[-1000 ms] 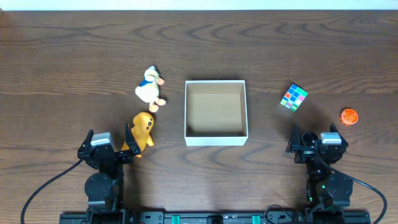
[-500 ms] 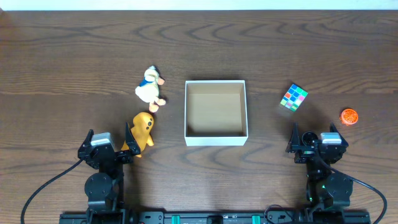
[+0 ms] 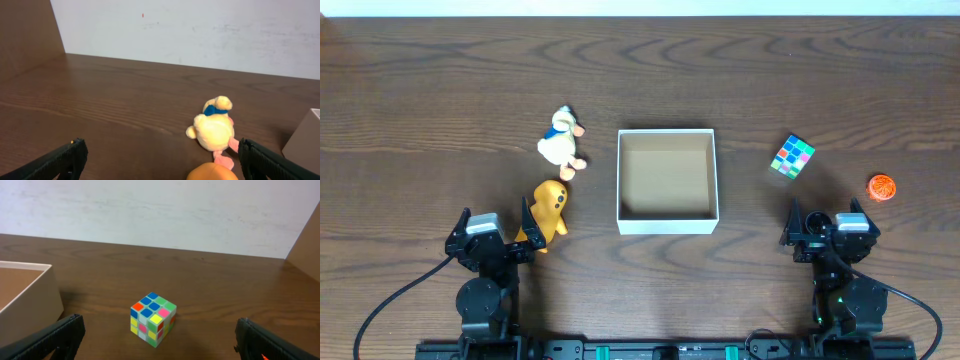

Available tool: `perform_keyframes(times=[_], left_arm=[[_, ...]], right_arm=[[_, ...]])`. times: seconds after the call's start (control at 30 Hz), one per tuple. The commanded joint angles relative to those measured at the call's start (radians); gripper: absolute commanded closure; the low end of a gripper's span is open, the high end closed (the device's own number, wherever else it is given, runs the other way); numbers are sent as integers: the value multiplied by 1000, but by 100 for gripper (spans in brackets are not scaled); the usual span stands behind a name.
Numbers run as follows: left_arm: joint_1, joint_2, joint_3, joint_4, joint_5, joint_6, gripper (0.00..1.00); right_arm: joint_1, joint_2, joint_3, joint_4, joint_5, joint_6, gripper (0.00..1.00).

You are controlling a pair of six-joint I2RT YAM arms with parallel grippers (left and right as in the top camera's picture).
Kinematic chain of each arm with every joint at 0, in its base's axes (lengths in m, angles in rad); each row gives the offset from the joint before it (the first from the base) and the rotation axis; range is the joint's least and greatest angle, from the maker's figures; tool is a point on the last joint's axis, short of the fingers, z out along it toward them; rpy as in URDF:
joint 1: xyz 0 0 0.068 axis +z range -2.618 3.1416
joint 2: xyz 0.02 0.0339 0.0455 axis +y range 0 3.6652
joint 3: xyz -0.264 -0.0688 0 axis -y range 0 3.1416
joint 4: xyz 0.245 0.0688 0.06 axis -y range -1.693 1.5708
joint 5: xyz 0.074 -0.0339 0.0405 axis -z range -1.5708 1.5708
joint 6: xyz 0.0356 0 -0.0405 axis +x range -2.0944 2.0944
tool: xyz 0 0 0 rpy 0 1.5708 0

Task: Pack container

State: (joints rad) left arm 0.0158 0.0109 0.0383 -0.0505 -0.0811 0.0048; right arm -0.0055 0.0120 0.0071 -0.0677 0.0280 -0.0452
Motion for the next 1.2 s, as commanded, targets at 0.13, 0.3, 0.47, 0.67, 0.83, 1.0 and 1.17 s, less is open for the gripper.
perform_keyframes(times=[0.13,0.3,0.47,0.67,0.83,1.0,1.17], left_arm=[[-4,-5,-34,-13,2,17,2],[-4,-5,-34,-13,2,17,2],[-4,-5,-34,-13,2,18,2],[-4,-5,-34,-13,2,28,2],[-4,-5,-34,-10,-10,29,2],[-3,0,8,-2,15,-222,2],[-3,111,164,-19,40,-286,2]], right_arm=[[-11,-5,-2,-5,-6,-1,1],[-11,-5,-2,-5,-6,-1,1],[-11,-5,-2,-4,-7,0,1],[-11,-5,-2,-3,19,-1,1],[-11,-5,-2,-5,-4,159,1],[-11,23,14,-16,-10,357,1],[-11,139,154,-88,-6,330,1]])
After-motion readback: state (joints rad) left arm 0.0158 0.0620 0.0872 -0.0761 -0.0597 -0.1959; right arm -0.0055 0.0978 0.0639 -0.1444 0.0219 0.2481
